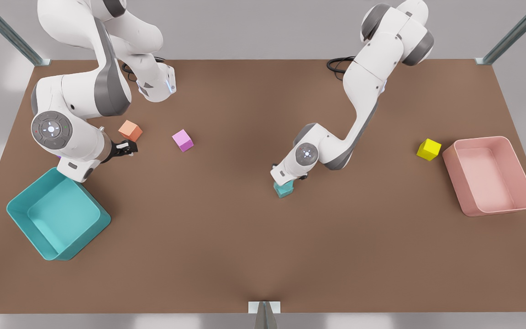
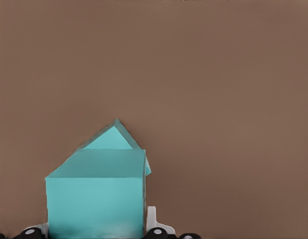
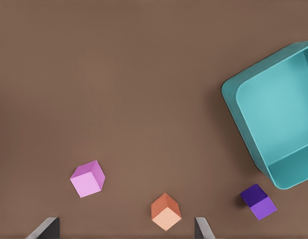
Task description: Stack the two blue cubes on top of each other
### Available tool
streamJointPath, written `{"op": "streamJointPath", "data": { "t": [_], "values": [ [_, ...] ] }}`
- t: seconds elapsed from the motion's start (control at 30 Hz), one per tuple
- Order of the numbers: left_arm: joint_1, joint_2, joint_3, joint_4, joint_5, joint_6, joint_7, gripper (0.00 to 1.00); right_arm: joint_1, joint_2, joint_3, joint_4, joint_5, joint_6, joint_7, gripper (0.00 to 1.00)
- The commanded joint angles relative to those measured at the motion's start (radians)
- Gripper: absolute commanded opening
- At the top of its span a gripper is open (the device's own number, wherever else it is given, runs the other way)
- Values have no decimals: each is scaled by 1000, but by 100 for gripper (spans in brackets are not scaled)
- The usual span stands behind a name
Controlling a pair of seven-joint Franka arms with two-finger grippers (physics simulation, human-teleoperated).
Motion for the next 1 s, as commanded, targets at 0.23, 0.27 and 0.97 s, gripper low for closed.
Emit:
{"op": "streamJointPath", "data": {
  "t": [0.23, 0.27, 0.97],
  "values": [
    [4, -8, -9, 4, -5, 4, -540, 100, -1, -1, 0, 0, 2, 1, -8, 100],
    [9, -16, -12, 6, -5, -7, -540, 100, 0, -1, 0, 0, 2, 1, -8, 100],
    [323, -364, 198, 296, 27, -916, 382, 100, -1, -1, -1, 0, 3, 3, -8, 100]
  ]
}}
